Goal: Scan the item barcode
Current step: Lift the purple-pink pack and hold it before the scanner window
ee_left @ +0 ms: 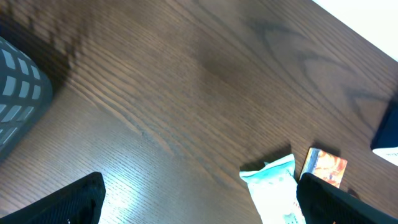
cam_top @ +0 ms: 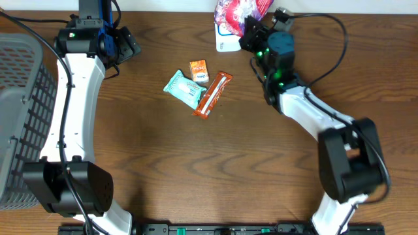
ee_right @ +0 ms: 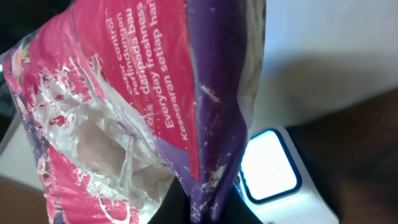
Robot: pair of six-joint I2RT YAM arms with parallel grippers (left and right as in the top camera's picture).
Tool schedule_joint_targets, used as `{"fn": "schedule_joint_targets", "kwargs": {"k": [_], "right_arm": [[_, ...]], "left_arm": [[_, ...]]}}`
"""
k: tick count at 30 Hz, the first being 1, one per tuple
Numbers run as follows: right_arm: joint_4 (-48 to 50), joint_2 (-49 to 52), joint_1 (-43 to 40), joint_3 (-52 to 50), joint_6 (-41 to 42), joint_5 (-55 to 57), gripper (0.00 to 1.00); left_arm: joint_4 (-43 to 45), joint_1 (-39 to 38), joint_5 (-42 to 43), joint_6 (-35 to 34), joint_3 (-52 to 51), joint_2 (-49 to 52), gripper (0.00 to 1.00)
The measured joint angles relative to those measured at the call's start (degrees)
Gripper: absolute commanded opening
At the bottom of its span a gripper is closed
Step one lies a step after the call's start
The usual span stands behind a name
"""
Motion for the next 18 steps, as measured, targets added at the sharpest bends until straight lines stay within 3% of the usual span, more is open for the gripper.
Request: {"fn": "schedule_joint_targets", "kwargs": {"k": [5,11,18], "right_arm": [[-7.1,7.7,0.0,8.5,4.0,-1.3,0.01],[-25.9,12.2,0.0,24.1,3.4,-3.8,0.01],[-35.5,12.2,0.0,30.1,4.1,-5.9,0.01]], "left_arm": [[0.0,0.0,0.0,0.0,0.0,0.0,0.98],[0.0,0.0,0.0,0.0,0.0,0.0,0.98],[0.0,0.0,0.0,0.0,0.0,0.0,0.98]]}}
